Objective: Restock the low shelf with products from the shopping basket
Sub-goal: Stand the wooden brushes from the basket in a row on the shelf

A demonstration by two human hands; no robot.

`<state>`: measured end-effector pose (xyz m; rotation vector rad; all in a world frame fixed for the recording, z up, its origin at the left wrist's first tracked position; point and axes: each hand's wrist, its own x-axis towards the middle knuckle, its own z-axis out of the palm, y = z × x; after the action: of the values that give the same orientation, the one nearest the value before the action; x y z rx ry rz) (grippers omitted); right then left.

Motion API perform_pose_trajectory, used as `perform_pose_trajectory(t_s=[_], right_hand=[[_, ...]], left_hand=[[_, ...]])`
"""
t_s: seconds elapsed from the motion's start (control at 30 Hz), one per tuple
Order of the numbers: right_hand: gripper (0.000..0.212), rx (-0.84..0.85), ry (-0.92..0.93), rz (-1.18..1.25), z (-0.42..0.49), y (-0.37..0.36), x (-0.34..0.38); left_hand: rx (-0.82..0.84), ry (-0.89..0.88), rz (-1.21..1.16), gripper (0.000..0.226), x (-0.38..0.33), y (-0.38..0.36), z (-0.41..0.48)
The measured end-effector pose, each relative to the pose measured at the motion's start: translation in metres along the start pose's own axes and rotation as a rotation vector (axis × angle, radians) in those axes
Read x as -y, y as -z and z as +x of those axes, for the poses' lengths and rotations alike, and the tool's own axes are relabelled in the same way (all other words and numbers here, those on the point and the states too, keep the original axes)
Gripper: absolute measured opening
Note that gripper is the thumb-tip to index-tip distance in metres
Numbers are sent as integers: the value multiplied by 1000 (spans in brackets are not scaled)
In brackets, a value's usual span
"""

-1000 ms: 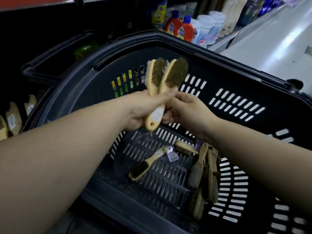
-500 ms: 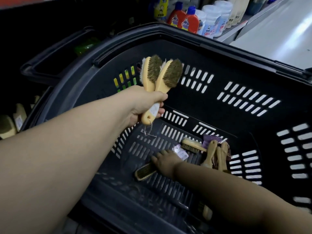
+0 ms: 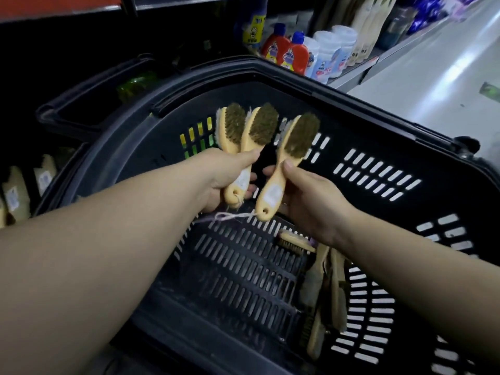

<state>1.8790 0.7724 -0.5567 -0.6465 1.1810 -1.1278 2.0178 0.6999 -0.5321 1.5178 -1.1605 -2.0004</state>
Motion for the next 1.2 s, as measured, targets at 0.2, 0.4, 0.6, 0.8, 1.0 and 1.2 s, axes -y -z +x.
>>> perform_pose_trajectory(t_s=[0.2, 0.4, 0.6, 0.8, 1.0, 1.2], right_hand=[[8, -102, 107, -128, 5, -3, -2], [18, 172, -10, -253, 19, 27, 0], [44, 0, -376, -1587, 53, 105, -67], [35, -30, -350, -1982, 54, 129, -134], [43, -306, -68, -822, 63, 89, -75], [17, -143, 86, 212, 18, 8, 1]], left_hand=[[182, 53, 56, 50, 2, 2, -10], [80, -34, 214, 45, 5, 3, -12], [1, -39, 208, 42, 3, 4, -7], [9, -50, 224, 41, 3, -1, -10], [10, -88, 197, 37, 2, -4, -10], [-31, -148, -57, 33, 2, -1, -20]])
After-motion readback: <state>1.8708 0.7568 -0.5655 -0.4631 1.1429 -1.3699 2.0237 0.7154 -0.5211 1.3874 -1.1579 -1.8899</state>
